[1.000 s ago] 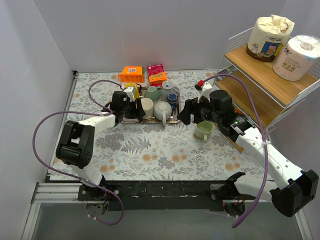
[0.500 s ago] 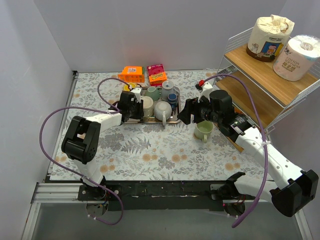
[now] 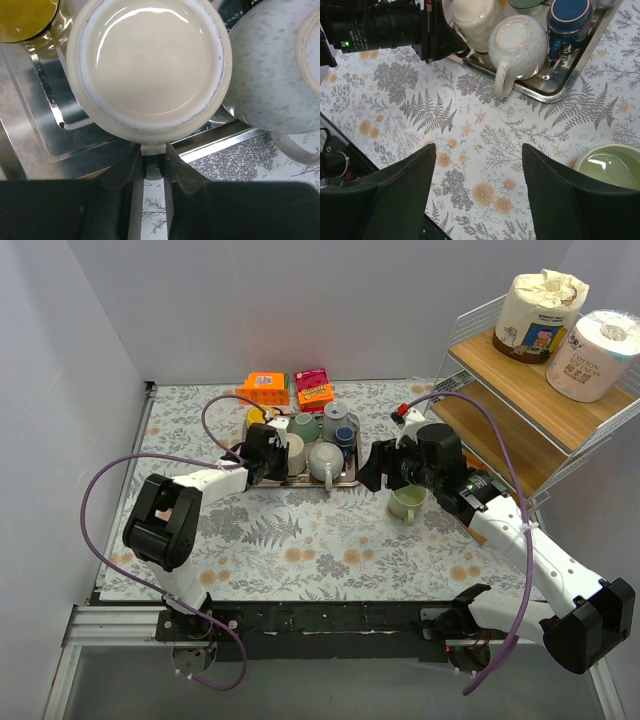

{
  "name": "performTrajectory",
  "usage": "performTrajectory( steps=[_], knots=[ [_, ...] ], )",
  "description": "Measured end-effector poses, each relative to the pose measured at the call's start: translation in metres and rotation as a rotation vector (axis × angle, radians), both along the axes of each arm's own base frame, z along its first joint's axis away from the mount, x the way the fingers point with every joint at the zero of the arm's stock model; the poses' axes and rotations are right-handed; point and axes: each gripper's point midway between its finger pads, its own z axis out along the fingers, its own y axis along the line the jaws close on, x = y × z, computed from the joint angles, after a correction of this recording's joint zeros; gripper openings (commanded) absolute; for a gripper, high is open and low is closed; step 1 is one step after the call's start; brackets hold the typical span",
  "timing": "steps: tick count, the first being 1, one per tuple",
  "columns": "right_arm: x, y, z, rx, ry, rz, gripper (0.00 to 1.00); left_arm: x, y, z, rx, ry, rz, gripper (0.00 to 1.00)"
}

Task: Turn the mug right side up

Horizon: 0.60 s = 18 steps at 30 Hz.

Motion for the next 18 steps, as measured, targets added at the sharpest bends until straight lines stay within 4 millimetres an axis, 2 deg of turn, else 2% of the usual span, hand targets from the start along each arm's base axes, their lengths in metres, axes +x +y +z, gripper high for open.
performTrajectory(
  steps=[6,11,15,18],
  knots=[
    [0.000,0.001,0.000,0.009,0.008,-0.006,0.76,-0.006,-0.002,0.003,-0.021,0.010,0.010,0.00],
    [-0.002,0.002,-0.004,0.019,0.017,-0.004,0.79,-0.012,-0.007,0.015,-0.083,0.019,0.023,0.00],
    [-0.006,0.004,-0.008,0.037,0.028,0.014,0.79,-0.017,-0.013,0.038,-0.160,0.011,0.035,0.00],
    [-0.010,0.011,-0.005,0.069,0.033,0.045,0.79,-0.024,-0.020,0.065,-0.239,-0.005,0.037,0.00]
  ],
)
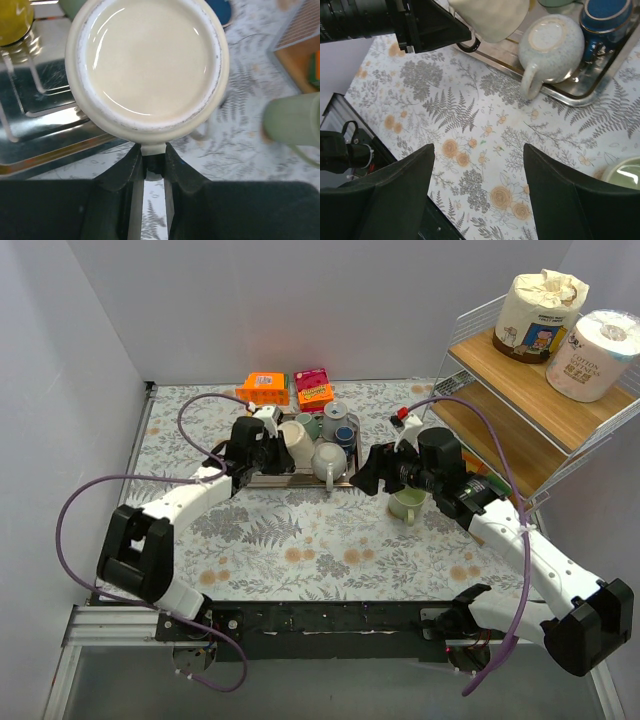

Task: Turn the mug right side up

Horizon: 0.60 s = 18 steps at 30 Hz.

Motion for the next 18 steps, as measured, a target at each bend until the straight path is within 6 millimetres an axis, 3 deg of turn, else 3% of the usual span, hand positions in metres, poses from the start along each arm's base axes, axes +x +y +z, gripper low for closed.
performTrajectory(
  steps=[10,14,18],
  knots=[
    [-0.018,0.039,0.021,0.226,0.013,0.156,0.76,-0.049,-0.019,0.148,-0.363,-0.181,-0.072,0.00],
    [-0.026,0.060,0.052,0.363,-0.045,0.228,0.77,-0.075,-0.020,0.204,-0.498,-0.270,-0.122,0.00],
    [-0.032,0.072,0.086,0.495,-0.111,0.278,0.76,-0.097,-0.025,0.241,-0.594,-0.304,-0.190,0.00]
  ],
)
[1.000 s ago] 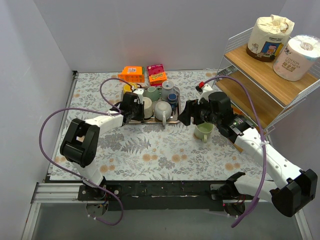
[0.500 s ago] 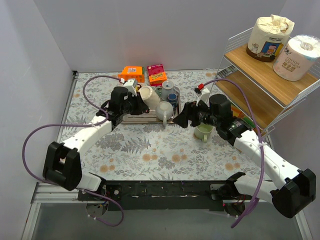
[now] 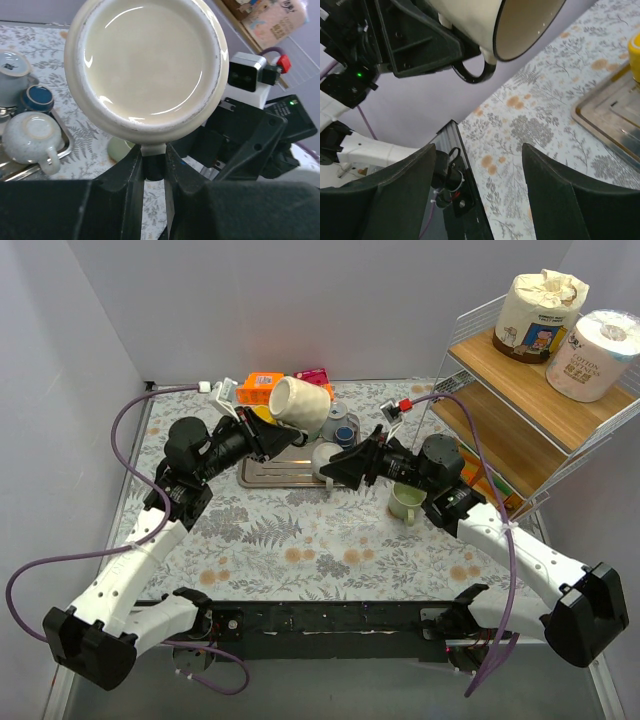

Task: Turn the mug right side up

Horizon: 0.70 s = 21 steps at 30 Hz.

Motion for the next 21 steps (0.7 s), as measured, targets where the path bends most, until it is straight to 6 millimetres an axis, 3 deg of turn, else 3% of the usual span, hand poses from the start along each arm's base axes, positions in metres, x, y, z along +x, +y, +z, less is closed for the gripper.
performTrajectory(
  steps=[10,21],
  knots=[
    [-0.002,0.032,0.045,0.181,-0.033,0.094,0.71,-0.029,-0.006,0.040,-0.134,-0.024,-0.104,0.00],
    [-0.006,0.031,0.082,0.326,-0.054,0.109,0.68,-0.047,-0.001,0.073,-0.214,-0.107,-0.133,0.00]
  ],
)
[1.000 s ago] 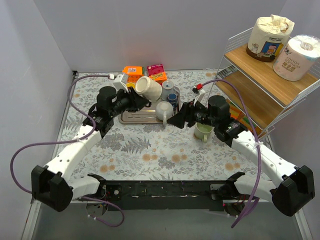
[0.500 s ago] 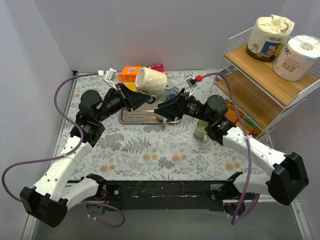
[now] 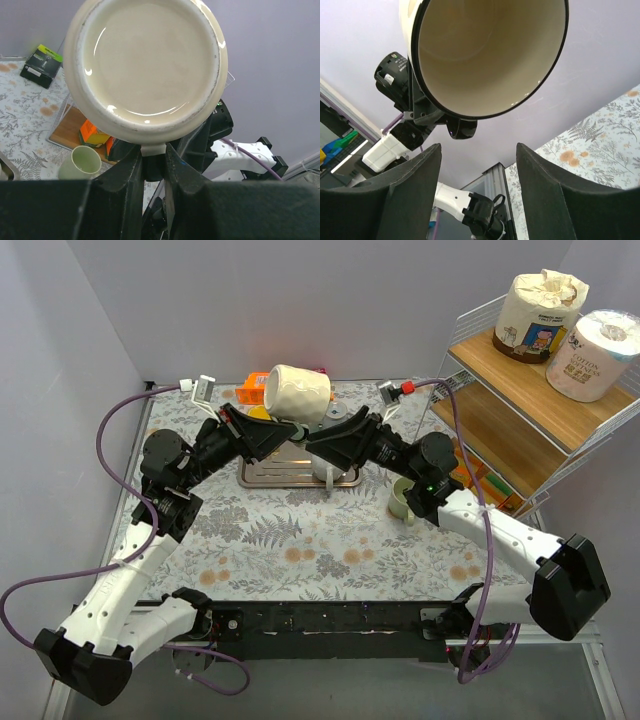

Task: Turn the mug right side up

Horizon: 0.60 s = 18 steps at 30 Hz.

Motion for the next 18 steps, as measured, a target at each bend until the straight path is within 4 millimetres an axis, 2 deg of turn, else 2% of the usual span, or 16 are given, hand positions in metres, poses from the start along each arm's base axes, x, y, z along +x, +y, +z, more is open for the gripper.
performTrajectory(
  steps=[13,18],
  knots=[
    [0.005,0.013,0.005,0.061,0.058,0.043,0.58,0.001,-0.001,-0.006,0.001,0.006,-0.005,0.00],
    [0.005,0.015,0.008,0.091,0.075,0.058,0.51,0.000,-0.003,-0.011,0.006,0.007,-0.017,0.00]
  ],
)
